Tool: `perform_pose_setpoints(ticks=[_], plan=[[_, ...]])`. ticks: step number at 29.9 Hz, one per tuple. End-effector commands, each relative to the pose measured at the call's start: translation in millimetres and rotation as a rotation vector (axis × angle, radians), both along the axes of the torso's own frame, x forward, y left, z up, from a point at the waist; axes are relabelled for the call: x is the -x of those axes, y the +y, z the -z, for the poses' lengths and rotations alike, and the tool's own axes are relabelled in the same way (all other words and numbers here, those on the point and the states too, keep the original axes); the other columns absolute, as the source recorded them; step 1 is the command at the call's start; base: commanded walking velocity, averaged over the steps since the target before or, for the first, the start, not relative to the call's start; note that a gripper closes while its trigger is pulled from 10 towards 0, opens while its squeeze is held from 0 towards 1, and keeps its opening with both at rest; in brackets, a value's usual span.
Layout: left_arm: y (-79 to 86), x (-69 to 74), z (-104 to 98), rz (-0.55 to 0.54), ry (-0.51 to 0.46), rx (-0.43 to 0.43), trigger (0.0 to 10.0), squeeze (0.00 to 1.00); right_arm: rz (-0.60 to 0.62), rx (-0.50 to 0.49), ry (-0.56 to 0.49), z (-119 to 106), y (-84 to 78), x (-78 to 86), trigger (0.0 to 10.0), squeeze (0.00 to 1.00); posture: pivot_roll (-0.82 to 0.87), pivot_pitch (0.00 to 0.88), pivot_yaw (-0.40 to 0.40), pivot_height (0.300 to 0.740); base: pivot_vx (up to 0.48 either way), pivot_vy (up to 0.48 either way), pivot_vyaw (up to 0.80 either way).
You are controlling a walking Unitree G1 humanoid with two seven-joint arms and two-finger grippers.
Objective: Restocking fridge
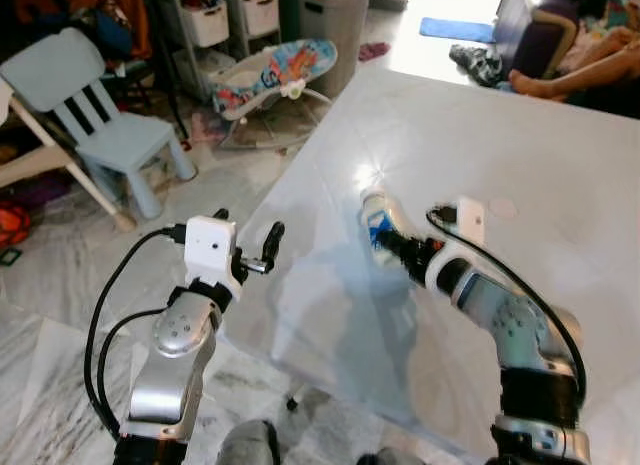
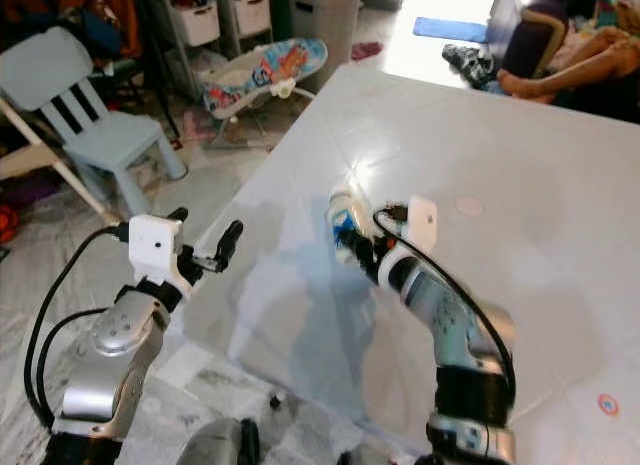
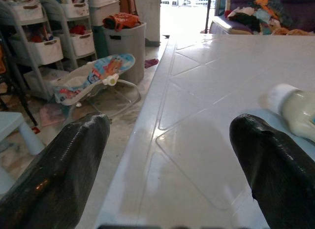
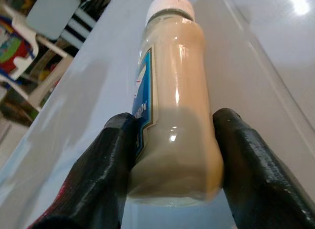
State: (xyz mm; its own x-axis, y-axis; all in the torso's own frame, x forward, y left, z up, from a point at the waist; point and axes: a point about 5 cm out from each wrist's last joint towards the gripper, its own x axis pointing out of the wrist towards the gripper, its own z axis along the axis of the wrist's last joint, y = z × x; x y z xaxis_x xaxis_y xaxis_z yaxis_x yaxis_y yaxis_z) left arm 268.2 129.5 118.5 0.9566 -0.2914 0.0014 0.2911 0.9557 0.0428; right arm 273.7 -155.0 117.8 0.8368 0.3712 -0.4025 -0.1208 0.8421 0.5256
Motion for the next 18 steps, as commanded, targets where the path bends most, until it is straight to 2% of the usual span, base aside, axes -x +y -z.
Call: perform_pose_setpoints(ticks=[1, 3, 5, 6, 7, 8, 10, 11, 16, 18], plan=[[4.5, -0.9, 2, -0.014, 0.004, -0.004, 10.0, 0.0, 0.055, 0.007, 0.066, 3, -4.5, 25.7, 0.0, 0.0, -0.03, 0.029, -0.002, 0.74, 0.0, 0.0, 0.0], [4.2, -1.3, 3, -0.012, 0.004, -0.002, 10.0, 0.0, 0.07, -0.01, 0.075, 2, -4.1, 36.3, 0.0, 0.0, -0.04, 0.028, 0.001, 0.74, 0.0, 0.0, 0.0], [3.0, -1.9, 2, 0.004, 0.0, 0.002, 10.0, 0.0, 0.087, -0.022, 0.1, 3, -5.2, 54.3, 0.0, 0.0, -0.05, 0.026, 0.009, 0.74, 0.0, 0.0, 0.0], [2.2, -2.6, 2, 0.015, -0.002, 0.004, 10.0, 0.0, 0.102, -0.024, 0.11, 3, -7.2, 61.6, 2.5, 0.0, -0.06, 0.025, 0.016, 0.74, 0.0, 0.0, 0.0], [1.4, -3.8, 2, 0.031, -0.005, 0.005, 10.0, 0.0, 0.136, -0.02, 0.124, 1, -11.3, 70.7, 5.9, 0.0, -0.07, 0.022, 0.023, 0.74, 0.0, 0.0, 0.0], [1.1, -4.5, 1, 0.037, -0.006, 0.004, 10.0, 0.0, 0.157, -0.018, 0.131, 1, -14.9, 73.5, 10.0, 0.0, -0.07, 0.022, 0.023, 0.74, 0.0, 0.0, 0.0], [0.8, -6.1, 1, 0.047, -0.008, 0.002, 10.0, 0.0, 0.186, -0.024, 0.134, -1, -19.9, 76.6, 10.0, 0.0, -0.08, 0.021, 0.029, 0.74, 0.0, 0.0, 0.0], [0.5, -7.2, 0, 0.054, -0.01, 0.002, 10.0, 0.0, 0.205, -0.018, 0.129, -2, -22.7, 77.9, 10.0, 1.0, -0.08, 0.02, 0.035, 0.74, 0.0, 0.0, 0.0], [-1.6, -11.6, -2, 0.083, -0.021, 0.0, 10.0, 0.0, 0.288, -0.013, 0.055, -16, -23.6, 79.4, 10.0, 1.0, -0.08, 0.016, 0.042, 0.74, 0.0, 0.0, 0.0], [-1.9, -12.1, -2, 0.095, -0.025, -0.004, 10.0, 0.0, 0.322, -0.045, 0.021, -25, -23.7, 74.3, 10.0, 1.0, -0.08, 0.016, 0.044, 0.74, 0.0, 0.0, 0.0]])
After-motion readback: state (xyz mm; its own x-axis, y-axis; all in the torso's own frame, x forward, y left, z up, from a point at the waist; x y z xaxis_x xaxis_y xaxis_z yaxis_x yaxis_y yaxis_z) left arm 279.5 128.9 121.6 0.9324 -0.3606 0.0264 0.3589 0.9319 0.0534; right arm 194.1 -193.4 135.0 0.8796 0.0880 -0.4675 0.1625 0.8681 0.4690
